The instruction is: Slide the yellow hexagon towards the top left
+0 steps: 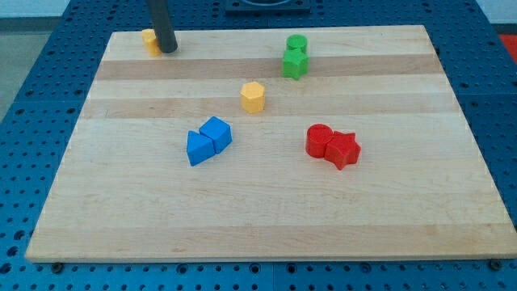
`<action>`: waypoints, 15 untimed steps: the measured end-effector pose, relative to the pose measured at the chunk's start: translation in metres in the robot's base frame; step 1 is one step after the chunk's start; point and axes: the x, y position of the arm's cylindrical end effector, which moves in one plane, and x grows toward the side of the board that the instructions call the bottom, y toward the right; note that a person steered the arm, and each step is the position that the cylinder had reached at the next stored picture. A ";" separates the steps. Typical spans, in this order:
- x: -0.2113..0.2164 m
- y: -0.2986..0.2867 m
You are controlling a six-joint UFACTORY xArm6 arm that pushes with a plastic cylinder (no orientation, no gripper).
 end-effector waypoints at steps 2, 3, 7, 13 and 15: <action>0.006 -0.008; 0.054 0.026; 0.117 0.205; 0.147 0.166; 0.147 0.127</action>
